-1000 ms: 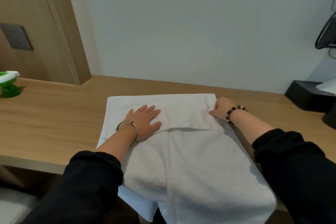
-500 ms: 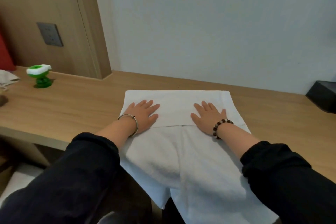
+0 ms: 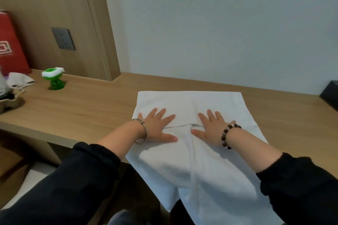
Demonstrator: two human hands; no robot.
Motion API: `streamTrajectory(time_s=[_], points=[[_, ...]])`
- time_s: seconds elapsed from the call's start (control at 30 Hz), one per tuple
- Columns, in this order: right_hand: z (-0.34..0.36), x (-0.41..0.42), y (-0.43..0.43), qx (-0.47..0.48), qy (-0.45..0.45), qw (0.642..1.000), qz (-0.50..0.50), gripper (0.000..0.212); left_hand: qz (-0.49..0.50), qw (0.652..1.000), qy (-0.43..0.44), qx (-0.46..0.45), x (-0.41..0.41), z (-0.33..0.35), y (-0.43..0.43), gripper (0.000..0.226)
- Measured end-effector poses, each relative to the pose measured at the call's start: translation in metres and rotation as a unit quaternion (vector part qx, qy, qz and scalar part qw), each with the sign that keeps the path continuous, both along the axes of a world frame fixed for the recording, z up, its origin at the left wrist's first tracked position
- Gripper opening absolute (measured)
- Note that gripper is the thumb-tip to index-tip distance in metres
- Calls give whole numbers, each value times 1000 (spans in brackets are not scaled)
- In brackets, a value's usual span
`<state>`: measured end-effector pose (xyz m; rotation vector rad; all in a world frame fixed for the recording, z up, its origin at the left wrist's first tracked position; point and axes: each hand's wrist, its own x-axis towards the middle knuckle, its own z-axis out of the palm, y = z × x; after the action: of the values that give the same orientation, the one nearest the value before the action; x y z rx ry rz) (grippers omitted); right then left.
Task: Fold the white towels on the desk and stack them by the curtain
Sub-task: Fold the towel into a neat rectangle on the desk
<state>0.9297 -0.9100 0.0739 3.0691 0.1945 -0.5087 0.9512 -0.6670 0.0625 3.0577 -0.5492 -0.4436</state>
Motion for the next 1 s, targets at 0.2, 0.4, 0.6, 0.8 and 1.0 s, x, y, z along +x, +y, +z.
streamTrajectory(time_s=[0.2, 0.4, 0.6, 0.8, 1.0], points=[[-1, 28, -23, -5, -11, 1000, 7, 85, -9, 1000, -27, 5, 34, 2, -6, 85], [7, 68, -35, 1, 3, 1000, -13, 88, -16, 998, -61, 4, 77, 4, -21, 72], [7, 111, -43, 0, 3, 999, -32, 91, -10, 998, -68, 2, 113, 6, -33, 68], [5, 141, -49, 9, -2, 999, -43, 84, -5, 998, -63, -15, 142, 7, -38, 60], [25, 144, -62, 64, -7, 998, -18, 63, -82, 986, -144, 30, 145, 18, -37, 43]])
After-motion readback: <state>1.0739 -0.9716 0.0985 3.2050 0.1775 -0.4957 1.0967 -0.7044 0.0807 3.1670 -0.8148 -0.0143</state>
